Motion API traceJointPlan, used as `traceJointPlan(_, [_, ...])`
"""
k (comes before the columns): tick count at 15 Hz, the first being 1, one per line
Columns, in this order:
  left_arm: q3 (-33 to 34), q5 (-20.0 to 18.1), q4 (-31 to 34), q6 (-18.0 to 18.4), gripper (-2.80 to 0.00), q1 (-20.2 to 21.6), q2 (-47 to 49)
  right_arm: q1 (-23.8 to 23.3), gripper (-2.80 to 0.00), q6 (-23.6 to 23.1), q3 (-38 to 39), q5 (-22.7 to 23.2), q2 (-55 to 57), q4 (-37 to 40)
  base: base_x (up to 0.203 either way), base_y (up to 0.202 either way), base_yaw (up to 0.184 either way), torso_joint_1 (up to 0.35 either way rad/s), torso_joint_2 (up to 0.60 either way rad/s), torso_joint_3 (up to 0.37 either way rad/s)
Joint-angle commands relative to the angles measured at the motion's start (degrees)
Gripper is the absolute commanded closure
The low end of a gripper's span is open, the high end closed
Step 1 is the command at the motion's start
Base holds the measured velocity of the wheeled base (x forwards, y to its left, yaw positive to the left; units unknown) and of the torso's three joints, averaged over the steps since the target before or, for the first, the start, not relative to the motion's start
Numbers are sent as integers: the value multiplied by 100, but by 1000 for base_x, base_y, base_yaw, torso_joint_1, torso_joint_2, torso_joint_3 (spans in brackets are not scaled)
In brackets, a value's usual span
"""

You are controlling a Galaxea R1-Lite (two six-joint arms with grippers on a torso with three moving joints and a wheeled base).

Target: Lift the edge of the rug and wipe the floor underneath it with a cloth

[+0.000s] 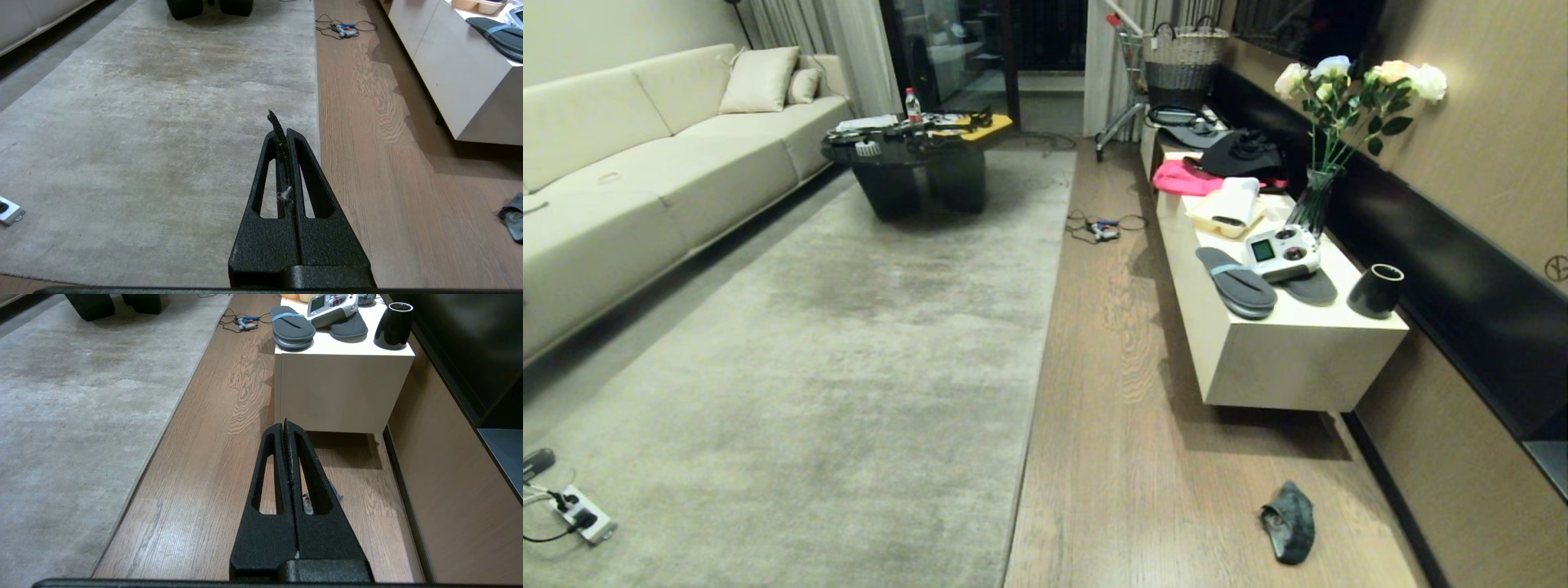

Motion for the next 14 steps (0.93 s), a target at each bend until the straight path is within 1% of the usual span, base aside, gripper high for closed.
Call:
traceJointPlan(1, [0, 6, -1, -5, 0, 0, 6, 2, 0, 2, 0, 0, 7, -4, 0, 0, 0, 2, -57, -100])
traceJointPlan(4, [0, 6, -1, -5, 0, 0, 6, 2, 0, 2, 0, 0, 9, -4, 0, 0, 0, -14, -299, -328])
traceJointPlan(9, [0, 6, -1, -5, 0, 0, 6, 2, 0, 11, 0, 0, 9, -4, 0, 0, 0, 19, -426, -399])
traceJointPlan(14, [0, 6, -1, -5, 0, 0, 6, 2, 0, 2, 0, -1, 9, -4, 0, 0, 0, 85, -463, -385])
